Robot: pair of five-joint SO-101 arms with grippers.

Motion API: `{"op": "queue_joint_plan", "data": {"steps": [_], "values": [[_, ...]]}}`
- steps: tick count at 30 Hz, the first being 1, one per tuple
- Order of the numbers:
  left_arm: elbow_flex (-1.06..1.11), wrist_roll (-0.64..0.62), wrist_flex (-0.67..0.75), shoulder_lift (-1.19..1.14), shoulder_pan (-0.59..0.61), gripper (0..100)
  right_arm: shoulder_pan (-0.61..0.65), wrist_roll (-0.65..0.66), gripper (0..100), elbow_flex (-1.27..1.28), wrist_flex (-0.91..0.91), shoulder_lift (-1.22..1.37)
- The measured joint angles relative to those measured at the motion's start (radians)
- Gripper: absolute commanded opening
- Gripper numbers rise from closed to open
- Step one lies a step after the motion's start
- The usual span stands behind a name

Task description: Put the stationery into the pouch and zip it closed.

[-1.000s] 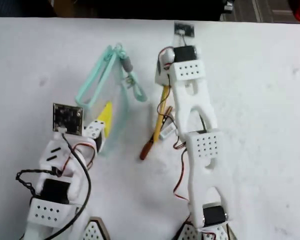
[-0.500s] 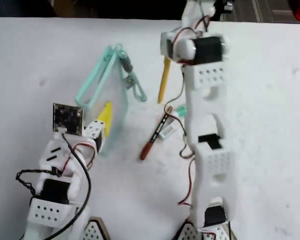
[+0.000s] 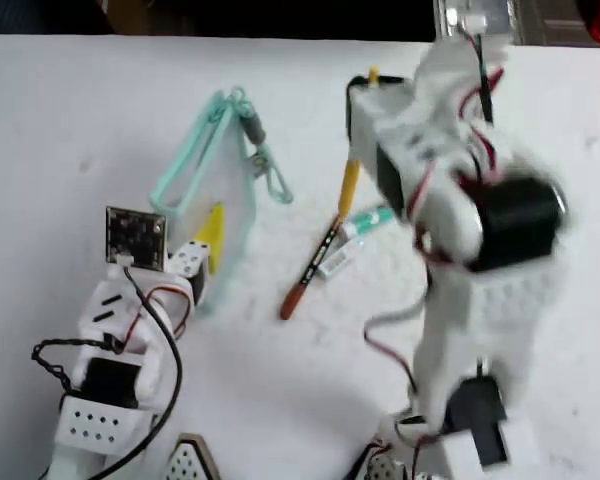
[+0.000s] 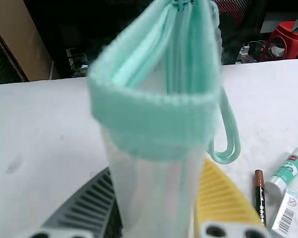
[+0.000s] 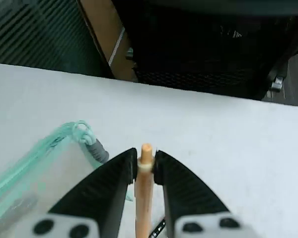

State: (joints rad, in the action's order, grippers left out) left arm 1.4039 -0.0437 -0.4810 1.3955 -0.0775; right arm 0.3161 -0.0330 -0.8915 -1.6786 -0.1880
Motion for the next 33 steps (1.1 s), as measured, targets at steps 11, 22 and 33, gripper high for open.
{"op": "queue_joint_plan", "data": {"steps": [11, 22, 33], "values": [[0.000, 0.000, 0.000, 0.000, -0.020, 20, 0.170, 0.003, 1.6, 0.017, 0.365, -0.152], [0.000, 0.000, 0.000, 0.000, -0.026, 20, 0.422, 0.006, 1.6, 0.057, 0.465, -0.068], [0.000, 0.000, 0.000, 0.000, -0.026, 20, 0.422, 0.006, 1.6, 0.098, 0.434, 0.044]]}}
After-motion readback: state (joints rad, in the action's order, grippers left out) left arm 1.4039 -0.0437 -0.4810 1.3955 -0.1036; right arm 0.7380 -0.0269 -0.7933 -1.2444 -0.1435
